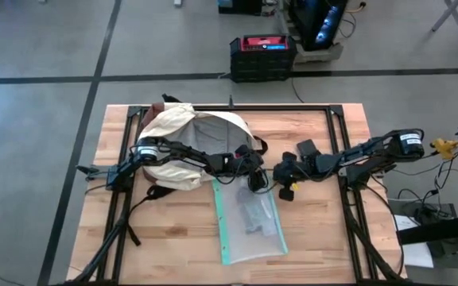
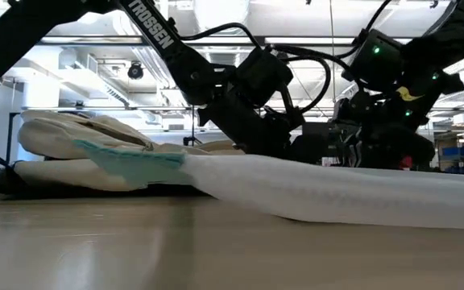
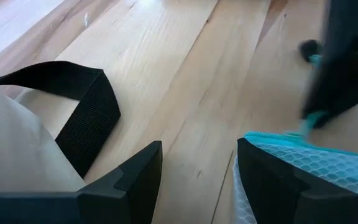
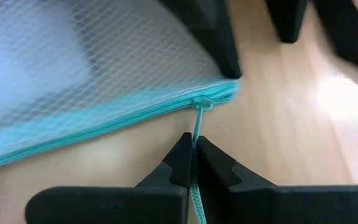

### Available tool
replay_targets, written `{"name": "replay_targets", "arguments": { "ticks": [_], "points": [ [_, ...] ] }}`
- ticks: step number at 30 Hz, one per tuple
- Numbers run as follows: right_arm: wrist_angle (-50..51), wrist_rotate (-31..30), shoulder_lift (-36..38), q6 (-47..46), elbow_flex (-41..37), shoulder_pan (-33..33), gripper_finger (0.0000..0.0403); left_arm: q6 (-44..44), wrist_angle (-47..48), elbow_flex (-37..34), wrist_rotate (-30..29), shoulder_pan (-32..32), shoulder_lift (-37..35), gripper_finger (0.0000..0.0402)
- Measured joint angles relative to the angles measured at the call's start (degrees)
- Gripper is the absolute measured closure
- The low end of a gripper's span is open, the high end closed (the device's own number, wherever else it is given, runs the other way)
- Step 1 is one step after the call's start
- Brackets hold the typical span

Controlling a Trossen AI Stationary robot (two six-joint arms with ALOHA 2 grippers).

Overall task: Unpack backpack
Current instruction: Open the green zip bag

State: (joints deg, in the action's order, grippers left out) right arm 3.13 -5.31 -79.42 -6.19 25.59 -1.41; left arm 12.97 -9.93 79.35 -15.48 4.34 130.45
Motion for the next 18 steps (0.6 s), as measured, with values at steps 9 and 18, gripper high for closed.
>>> {"name": "replay_targets", "arguments": {
  "ticks": [9, 18],
  "points": [
    [11.03, 3.06, 4.97, -11.99, 4.45, -16.13, 0.0403, 0.07, 0.72, -0.15, -0.57, 0.22, 0.00, 0.0212],
    [10.00, -4.36, 1.30, -35.28, 7.38, -40.96, 0.0403, -0.13, 0.96, -0.20, -1.66, 0.79, 0.00, 0.0212]
  ]
}}
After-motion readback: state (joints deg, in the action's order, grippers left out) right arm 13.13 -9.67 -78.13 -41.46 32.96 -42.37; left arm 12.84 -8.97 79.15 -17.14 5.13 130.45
